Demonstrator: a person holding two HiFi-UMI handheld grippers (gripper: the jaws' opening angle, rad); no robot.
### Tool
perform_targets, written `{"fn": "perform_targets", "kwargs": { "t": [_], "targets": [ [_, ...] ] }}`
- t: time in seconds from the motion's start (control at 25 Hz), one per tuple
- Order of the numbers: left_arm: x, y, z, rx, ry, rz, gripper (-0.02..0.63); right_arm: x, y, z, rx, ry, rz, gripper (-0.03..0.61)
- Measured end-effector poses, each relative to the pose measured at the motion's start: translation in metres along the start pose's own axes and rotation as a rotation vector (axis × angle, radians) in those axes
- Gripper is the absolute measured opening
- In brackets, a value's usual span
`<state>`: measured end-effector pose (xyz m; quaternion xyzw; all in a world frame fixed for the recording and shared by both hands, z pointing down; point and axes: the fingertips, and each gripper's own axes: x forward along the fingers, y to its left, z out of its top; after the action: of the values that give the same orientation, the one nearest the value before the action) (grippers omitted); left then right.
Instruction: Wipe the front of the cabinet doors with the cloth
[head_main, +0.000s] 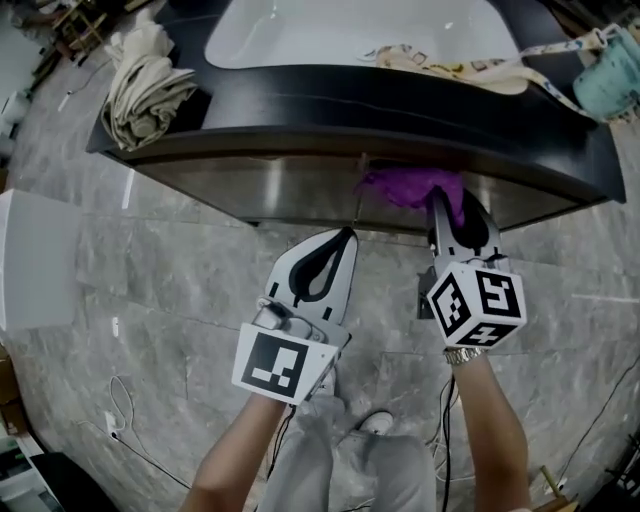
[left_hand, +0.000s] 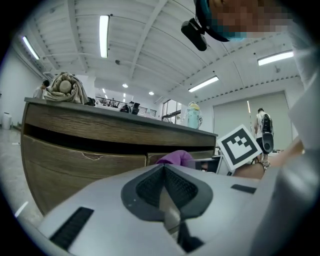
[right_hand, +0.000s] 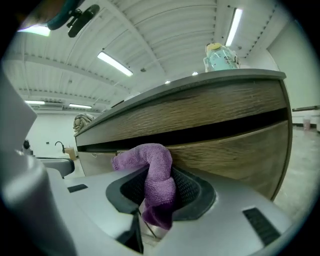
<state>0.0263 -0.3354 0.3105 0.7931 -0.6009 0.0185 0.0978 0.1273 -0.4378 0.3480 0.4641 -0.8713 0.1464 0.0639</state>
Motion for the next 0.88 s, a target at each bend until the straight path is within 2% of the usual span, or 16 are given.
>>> {"fn": "perform_targets", "kwargs": {
  "t": [0.12,0.4,0.6,0.72,0.8,0.88],
  "targets": [
    [0.013,-0.003,-0.012,0.025,-0.014,-0.029,0.006,-0.003,-0.008,0.001,-0.069,-0.050,-0.002,0.123],
    [0.053,-0.018,-0.031,0.027,-0.058,-0.093,0.006,-0.023,-0.071,-0.005,-0.104,-0.120,-0.038,0.123],
    [0.073,-0.018,-0.054,-0.009,-0.072,-0.133,0.006,-0.031,-0.101,-0.006,-0.191,-0.177,-0.038,0.124],
    [0.075,-0.020,-0.065,0.044,-0.080,-0.146,0.006,-0.039,-0.119,-0.005,-0.227,-0.184,-0.057,0.126],
    [0.075,-0.023,-0.066,0.067,-0.096,-0.153,0.006,-0.046,-0.135,-0.002,-0.202,-0.190,-0.091,0.124],
    [0.074,-0.025,-0.062,0.075,-0.121,-0.148,0.006,-0.051,-0.152,-0.001,-0.119,-0.202,-0.091,0.126]
  ]
}}
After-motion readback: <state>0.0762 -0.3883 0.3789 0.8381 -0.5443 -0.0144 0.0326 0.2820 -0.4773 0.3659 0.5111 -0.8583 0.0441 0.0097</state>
